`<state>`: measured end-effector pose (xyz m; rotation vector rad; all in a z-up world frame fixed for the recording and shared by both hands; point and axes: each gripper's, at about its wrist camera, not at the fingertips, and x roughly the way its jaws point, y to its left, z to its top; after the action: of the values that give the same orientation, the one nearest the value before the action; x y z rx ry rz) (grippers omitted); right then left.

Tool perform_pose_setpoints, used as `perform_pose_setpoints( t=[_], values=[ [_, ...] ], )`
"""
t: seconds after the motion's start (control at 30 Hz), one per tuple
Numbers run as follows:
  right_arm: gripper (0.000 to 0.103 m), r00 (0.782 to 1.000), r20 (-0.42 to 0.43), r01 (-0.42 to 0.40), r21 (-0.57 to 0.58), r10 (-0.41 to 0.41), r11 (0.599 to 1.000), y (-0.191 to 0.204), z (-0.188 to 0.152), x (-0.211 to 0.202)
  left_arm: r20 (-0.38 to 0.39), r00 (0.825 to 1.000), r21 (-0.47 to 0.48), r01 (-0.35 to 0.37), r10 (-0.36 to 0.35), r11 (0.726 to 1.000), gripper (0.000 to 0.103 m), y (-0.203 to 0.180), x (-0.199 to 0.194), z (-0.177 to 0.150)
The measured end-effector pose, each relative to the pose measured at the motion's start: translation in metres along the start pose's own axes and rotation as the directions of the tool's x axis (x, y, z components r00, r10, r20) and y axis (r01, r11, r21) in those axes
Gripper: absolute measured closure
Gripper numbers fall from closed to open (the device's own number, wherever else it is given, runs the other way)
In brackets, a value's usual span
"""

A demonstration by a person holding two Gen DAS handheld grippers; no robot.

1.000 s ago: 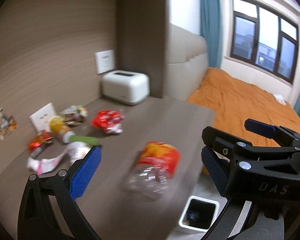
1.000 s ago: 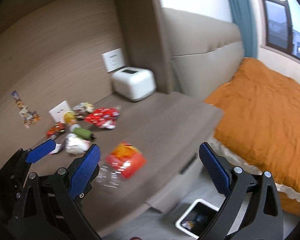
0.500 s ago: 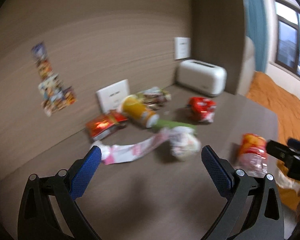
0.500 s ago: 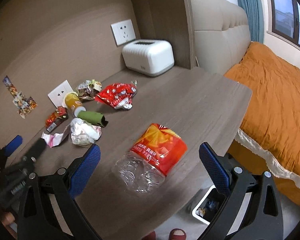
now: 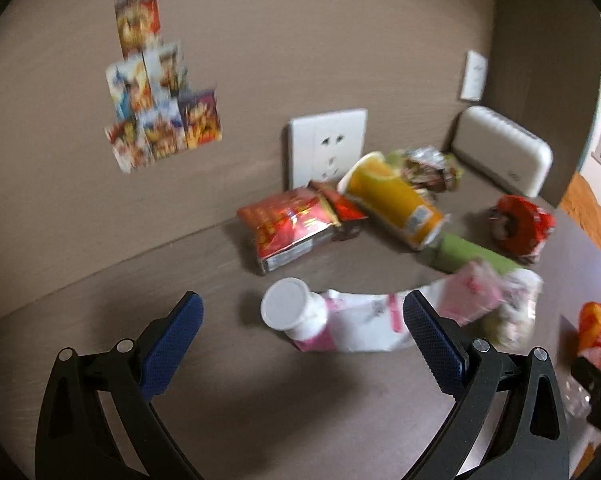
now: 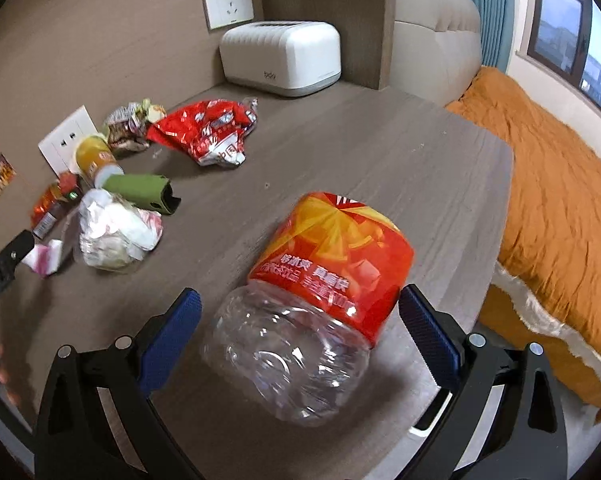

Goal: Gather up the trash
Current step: 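Grasp the white-capped pink wrapper with the left tool while the right tool grasps the clear bottle, then carry the wrapper and bottle to the white bin and release both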

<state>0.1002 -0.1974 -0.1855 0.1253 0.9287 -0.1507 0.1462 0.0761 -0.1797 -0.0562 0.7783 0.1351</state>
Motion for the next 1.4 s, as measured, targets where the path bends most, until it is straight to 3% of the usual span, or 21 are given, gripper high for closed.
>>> perform_pose_setpoints(
  t=[0.03, 0.1, 0.23, 0.27, 0.53, 0.93, 1.2, 1.4],
  values=[
    [0.005, 1.0, 0.001, 0.007, -0.008, -0.007, 1.0, 0.003, 0.0, 0.002, -0.007, 1.0, -0.011, -0.013, 0.013, 1.0, 0.007, 0.003, 0.005, 0.0],
    [0.005, 1.0, 0.003, 0.024, -0.025, -0.024, 0.999, 0.008, -0.001, 0.007, -0.035, 0.999, -0.046, 0.009, -0.011, 0.999, 0.031, 0.01, 0.017, 0.001],
    [0.025, 0.999, 0.001, 0.037, -0.05, -0.037, 0.998, 0.014, -0.004, 0.013, -0.08, 0.993, -0.131, 0.074, -0.085, 0.989, 0.052, 0.024, 0.032, 0.002],
    [0.026, 1.0, -0.003, 0.02, -0.051, -0.021, 0.998, 0.015, -0.006, 0.015, -0.088, 0.991, -0.136, 0.087, -0.099, 0.987, 0.065, 0.024, 0.034, 0.002],
    [0.027, 1.0, 0.011, -0.019, -0.068, 0.02, 0.998, 0.02, 0.001, 0.011, -0.081, 0.984, -0.13, 0.15, -0.161, 0.98, 0.073, 0.024, 0.025, -0.001],
    [0.027, 0.98, 0.178, -0.085, -0.057, 0.094, 0.995, 0.001, 0.035, -0.055, 0.033, 0.988, -0.057, 0.152, -0.151, 0.987, 0.073, 0.022, -0.059, 0.02],
    [0.027, 0.961, 0.247, -0.115, -0.056, 0.126, 0.992, -0.024, 0.035, -0.093, 0.059, 0.97, 0.04, 0.235, -0.237, 0.971, 0.073, -0.025, -0.109, 0.016],
    [0.027, 0.964, 0.249, -0.091, -0.012, 0.091, 0.996, -0.061, 0.026, -0.106, 0.036, 0.947, 0.129, 0.312, -0.318, 0.941, 0.073, -0.081, -0.124, 0.006]
  ],
)
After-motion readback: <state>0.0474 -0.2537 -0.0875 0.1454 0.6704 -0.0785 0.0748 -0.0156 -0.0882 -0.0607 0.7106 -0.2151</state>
